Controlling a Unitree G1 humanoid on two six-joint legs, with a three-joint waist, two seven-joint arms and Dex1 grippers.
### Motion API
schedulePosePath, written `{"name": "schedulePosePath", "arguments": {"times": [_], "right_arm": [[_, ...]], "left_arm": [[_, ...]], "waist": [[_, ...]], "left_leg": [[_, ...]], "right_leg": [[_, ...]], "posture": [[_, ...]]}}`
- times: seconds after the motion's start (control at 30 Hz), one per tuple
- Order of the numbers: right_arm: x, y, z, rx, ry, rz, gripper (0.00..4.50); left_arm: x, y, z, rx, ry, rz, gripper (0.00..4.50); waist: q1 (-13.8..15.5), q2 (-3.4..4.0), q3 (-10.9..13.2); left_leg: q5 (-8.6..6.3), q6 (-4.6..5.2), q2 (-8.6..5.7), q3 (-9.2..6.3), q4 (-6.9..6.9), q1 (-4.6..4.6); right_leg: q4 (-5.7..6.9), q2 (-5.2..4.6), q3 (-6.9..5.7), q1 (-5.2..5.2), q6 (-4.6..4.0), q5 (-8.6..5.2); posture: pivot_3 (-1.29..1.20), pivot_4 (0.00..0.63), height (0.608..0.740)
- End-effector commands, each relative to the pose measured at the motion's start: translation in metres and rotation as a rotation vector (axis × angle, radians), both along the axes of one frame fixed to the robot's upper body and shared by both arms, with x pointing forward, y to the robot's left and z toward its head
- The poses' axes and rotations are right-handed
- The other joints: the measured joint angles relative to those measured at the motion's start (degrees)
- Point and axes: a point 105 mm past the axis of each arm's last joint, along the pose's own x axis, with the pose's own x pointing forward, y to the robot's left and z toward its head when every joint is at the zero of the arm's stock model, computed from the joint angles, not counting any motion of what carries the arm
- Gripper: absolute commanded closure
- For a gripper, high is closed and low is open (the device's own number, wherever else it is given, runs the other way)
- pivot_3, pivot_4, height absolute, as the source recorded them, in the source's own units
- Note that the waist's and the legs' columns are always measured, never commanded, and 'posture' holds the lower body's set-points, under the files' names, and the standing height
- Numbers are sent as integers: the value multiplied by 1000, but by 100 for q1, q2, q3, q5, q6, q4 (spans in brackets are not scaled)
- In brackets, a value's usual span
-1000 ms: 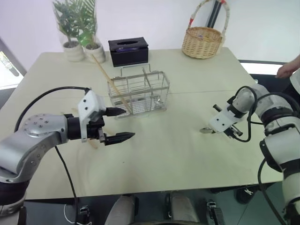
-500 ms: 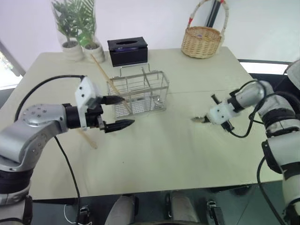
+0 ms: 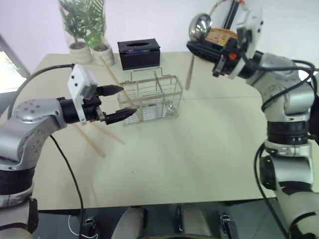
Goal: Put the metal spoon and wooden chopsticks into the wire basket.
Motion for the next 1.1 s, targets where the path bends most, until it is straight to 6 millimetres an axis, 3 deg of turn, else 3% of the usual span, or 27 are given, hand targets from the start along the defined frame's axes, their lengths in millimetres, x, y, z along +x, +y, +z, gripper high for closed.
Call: {"name": "schedulePosePath", "arguments": {"times": [0.03, 0.27, 0.43, 0.53, 0.63, 0.77, 0.97, 1.1], "right_arm": [[0, 3, 23, 123, -11, -33, 4463], [22, 18, 5, 134, -38, -136, 4463], [43, 23, -40, 92, 28, -228, 4463], [47, 26, -59, 99, 119, -223, 3518], [45, 29, -66, 67, 113, -236, 1994], [45, 25, -61, 68, 93, -274, 22], [37, -3, -25, 110, 20, -293, 22], [7, -25, 7, 127, -20, -167, 22]], "left_arm": [[0, 2, 14, -10, -63, 8, 0], [-2, 4, 18, -22, -72, 20, 0], [-7, 7, 21, -24, -77, 42, 0], [-9, 6, 20, -21, -77, 43, 0], [-10, 6, 21, -21, -77, 46, 0], [-9, 9, 22, -26, -82, 57, 0], [-1, 21, 38, -121, -119, 143, 0], [5, 40, 63, -255, -164, 272, 0]], "waist": [[-4, -3, -2], [-33, -4, -3], [-53, -14, -9], [-42, -14, -8], [-43, -14, -9], [-47, -14, -9], [-23, -14, -9], [-12, -17, -10]], "left_leg": [[1, 1, 0, 0, 0, 1], [1, 2, 0, 7, -1, 0], [1, 3, 0, 9, -2, -1], [2, 3, -1, 11, 0, -2], [2, 2, -1, 11, 1, -5], [2, 2, 0, 10, 1, -4], [2, 2, 1, 9, 2, -5], [2, 3, 0, 6, 2, -7]], "right_leg": [[1, 1, -2, -1, 1, 1], [6, 2, -8, -9, 3, 2], [9, 7, -9, -37, 3, 3], [13, 8, -8, -39, 3, 3], [16, 10, -7, -44, 3, 3], [18, 14, -7, -47, 3, 3], [17, 17, -6, -45, 3, 3], [12, 17, -7, -42, 3, 3]], "posture": [[0, 150, 650], [0, 150, 650], [0, 150, 650], [0, 150, 650], [0, 150, 650], [0, 150, 650], [0, 150, 650], [0, 150, 650]]}}
